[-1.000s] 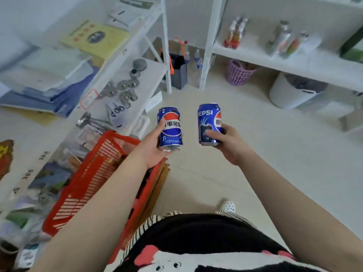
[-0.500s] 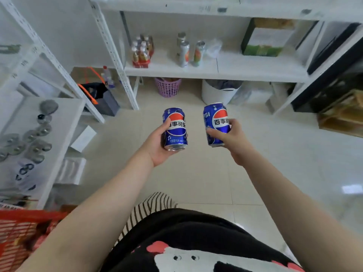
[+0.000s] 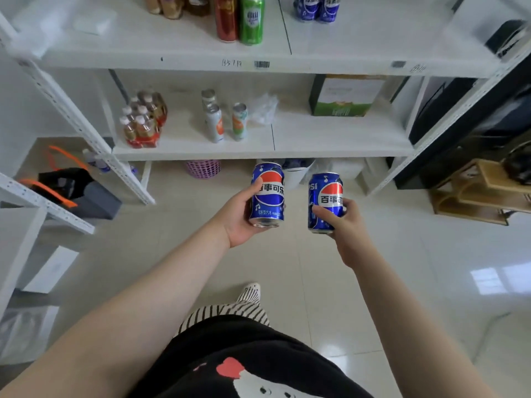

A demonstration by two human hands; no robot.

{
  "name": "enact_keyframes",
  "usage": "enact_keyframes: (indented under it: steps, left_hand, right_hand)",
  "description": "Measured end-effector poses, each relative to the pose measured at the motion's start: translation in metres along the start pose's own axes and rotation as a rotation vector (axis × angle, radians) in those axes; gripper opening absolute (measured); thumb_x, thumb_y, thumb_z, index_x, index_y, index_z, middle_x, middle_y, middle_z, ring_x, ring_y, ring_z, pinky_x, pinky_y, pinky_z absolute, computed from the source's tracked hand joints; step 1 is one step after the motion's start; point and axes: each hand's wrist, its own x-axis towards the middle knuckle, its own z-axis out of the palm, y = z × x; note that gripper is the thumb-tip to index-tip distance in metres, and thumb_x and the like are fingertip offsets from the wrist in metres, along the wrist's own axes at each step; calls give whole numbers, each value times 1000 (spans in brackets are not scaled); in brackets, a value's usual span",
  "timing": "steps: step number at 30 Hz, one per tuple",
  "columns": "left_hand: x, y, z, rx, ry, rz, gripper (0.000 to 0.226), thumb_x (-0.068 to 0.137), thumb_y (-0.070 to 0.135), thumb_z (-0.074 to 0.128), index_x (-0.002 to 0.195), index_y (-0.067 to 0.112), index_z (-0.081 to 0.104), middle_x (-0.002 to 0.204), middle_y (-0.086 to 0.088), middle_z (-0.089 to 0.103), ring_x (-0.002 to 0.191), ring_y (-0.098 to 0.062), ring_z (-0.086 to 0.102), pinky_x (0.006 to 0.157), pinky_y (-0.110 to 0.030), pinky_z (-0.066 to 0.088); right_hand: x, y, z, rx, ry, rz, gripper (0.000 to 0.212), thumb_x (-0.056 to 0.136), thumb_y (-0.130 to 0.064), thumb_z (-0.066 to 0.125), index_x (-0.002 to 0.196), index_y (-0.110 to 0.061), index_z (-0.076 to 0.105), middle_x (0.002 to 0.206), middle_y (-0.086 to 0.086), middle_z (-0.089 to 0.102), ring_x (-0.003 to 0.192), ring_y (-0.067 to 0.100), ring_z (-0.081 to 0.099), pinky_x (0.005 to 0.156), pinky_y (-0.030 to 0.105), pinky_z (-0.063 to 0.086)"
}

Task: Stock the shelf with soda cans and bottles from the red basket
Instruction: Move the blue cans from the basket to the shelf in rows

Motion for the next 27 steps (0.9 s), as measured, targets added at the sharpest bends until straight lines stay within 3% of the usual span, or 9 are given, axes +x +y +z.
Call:
enact_keyframes:
  steps: [6,10,13,19,23,27]
  left_hand:
    - [104,76,56,27,-4,-10,47,83,43,62,118,11,60,98,-8,72,89,-23,68,84,-39,53]
    - [164,101,92,-11,-10,-11,56,75,43,67,120,10,59,100,-9,71,89,-24,69,82,-38,56]
    - [210,111,113,-33,-19,5,61,74,42,69,124,8,58,103,-12,70,93,-27,68,81,-39,57]
    - [285,132,157,-96,-17,114,53,75,44,71,114,9,66,104,-14,69,96,-29,67,82,-41,55]
    - [314,156,186,-108,-9,198,49,72,46,73,105,10,74,106,-13,70,99,-29,67,91,-44,52]
    - [334,189,208,-63,-10,272,63,50,38,91,101,8,73,102,-15,72,94,-27,70,90,-43,54]
  right_hand:
    - [98,-73,-21,76,49,-17,66,73,-16,79,125,-11,39,113,10,59,96,25,66,73,34,56]
    - [157,-110,-45,79,57,-33,59,74,-13,79,119,-12,40,108,8,60,91,22,67,66,31,57]
    - [207,-133,-64,81,40,-33,64,73,-15,79,124,-11,40,111,8,60,96,24,66,70,32,58]
    - [303,-191,-94,32,-86,-49,68,72,-19,81,126,-11,41,118,12,60,103,27,66,85,40,57]
    - [353,-240,-104,30,-208,-98,72,68,-21,82,127,-8,43,116,13,62,99,26,67,84,40,56]
    - [395,-288,-97,163,-365,-121,59,73,-21,68,128,-4,50,109,10,67,91,23,68,74,34,56]
